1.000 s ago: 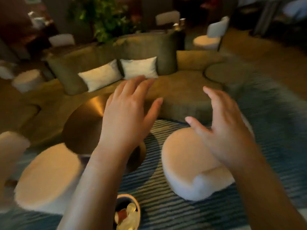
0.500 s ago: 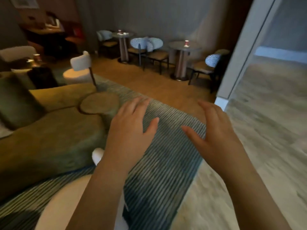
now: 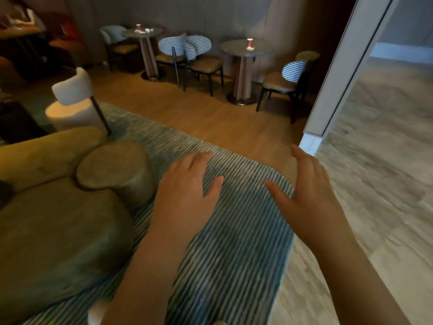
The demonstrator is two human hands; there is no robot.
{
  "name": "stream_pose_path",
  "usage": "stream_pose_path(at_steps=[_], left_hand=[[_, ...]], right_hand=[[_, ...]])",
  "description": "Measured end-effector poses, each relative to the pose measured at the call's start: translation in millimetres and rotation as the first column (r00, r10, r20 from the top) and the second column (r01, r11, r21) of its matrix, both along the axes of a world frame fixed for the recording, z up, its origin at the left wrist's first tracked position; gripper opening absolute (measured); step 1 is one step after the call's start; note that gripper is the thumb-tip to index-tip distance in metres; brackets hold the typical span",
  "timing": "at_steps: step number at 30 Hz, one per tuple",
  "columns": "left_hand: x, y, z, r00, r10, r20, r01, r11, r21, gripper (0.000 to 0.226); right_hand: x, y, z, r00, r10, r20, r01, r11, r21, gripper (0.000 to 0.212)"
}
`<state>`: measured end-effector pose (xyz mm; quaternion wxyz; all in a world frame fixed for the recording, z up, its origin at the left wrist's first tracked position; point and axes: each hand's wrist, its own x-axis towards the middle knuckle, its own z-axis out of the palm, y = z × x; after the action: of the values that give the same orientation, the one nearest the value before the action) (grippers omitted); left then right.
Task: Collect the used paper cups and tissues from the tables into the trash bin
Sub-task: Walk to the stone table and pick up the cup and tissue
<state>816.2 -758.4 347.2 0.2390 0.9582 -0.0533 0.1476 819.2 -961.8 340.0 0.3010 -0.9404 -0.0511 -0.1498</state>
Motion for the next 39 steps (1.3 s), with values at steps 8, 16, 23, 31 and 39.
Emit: stream_pose_path(at_steps=[8, 16, 23, 31, 39], left_hand=[[177.0, -23.3, 2.0, 0.992, -0.126, 0.025, 0.127, 0.992, -0.009, 0.052], [357.7, -38.6, -9.1, 0.991, -0.132, 0.011, 0.132, 0.99, 0.047, 0.05], [537.3, -61.2, 12.6, 0.994, -0.108, 0.03, 0.102, 0.985, 0.141, 0.051], [697.9, -19.7, 1.5, 0.999, 0.045, -0.005, -0.043, 0.985, 0.165, 0.052], [911.5, 9.6, -17.4, 0.998, 0.056, 0.042, -0.061, 0.988, 0.138, 0.049]], right_hand=[[139.5, -22.6, 4.3, 0.99, -0.14, 0.004, 0.14, 0.99, 0.002, 0.069], [323.7, -50.3, -11.6, 0.986, -0.164, 0.038, 0.163, 0.986, 0.031, 0.061], [520.5, -65.9, -8.2, 0.996, -0.081, 0.035, 0.081, 0.997, 0.004, 0.066], [712.7, -39.3, -12.4, 0.999, 0.04, -0.036, -0.041, 0.998, -0.045, 0.075], [927.4, -12.0, -24.5, 0.997, 0.025, -0.077, -0.034, 0.993, -0.111, 0.075]])
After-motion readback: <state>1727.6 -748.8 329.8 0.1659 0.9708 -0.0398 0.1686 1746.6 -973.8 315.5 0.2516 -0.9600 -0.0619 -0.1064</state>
